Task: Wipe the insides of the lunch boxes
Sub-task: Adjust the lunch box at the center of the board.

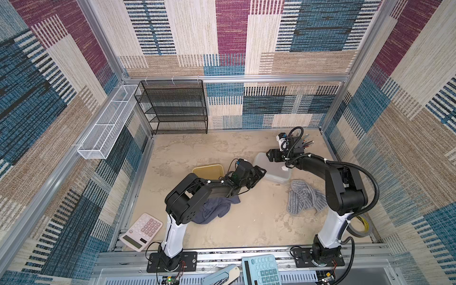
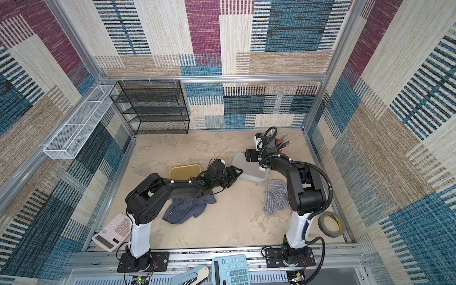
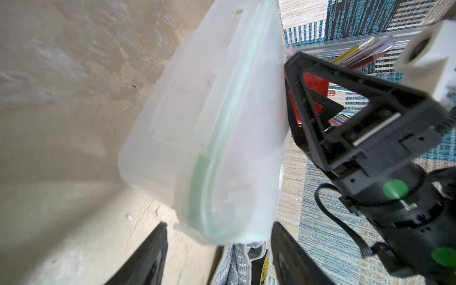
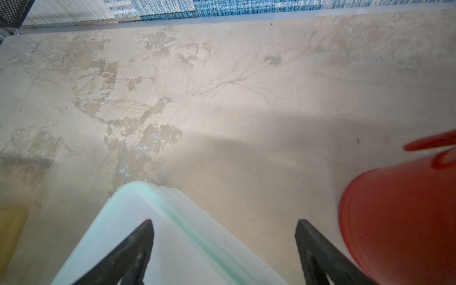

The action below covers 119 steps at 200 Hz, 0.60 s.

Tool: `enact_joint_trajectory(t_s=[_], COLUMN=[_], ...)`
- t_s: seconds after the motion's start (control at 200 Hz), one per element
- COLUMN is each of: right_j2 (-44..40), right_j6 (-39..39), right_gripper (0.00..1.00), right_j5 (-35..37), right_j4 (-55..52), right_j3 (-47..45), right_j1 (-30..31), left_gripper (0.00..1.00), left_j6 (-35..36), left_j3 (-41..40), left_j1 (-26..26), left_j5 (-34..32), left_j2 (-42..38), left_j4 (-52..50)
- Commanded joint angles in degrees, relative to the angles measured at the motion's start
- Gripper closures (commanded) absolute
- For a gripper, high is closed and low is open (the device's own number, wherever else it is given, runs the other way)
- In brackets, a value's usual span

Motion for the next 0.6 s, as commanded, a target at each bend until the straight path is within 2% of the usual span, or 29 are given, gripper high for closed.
enact_joint_trajectory(t_s=[0.0, 0.301, 0.591], right_j2=[-1.63, -6.68, -8.65], right_j6=[1.04, 7.92, 20.17], right_gripper=[0.11, 0.14, 0.12], right_j5=[-5.02, -14.73, -17.86], right_j4=[-5.84, -5.23, 5.27], right_j3=[-1.68, -5.92, -9.75], right_j1=[0.17, 0.66, 2.60], left_gripper=[0.32, 0.32, 0.32], left_j6=[-1.12, 1.93, 6.62], left_j3=[1.17, 6.53, 11.01], left_j1=[0.23, 4.14, 9.05], left_j5=[0.67, 2.29, 6.59], left_j2=[1.27, 3.48, 4.06], left_j4=[2.78, -0.73, -8.13])
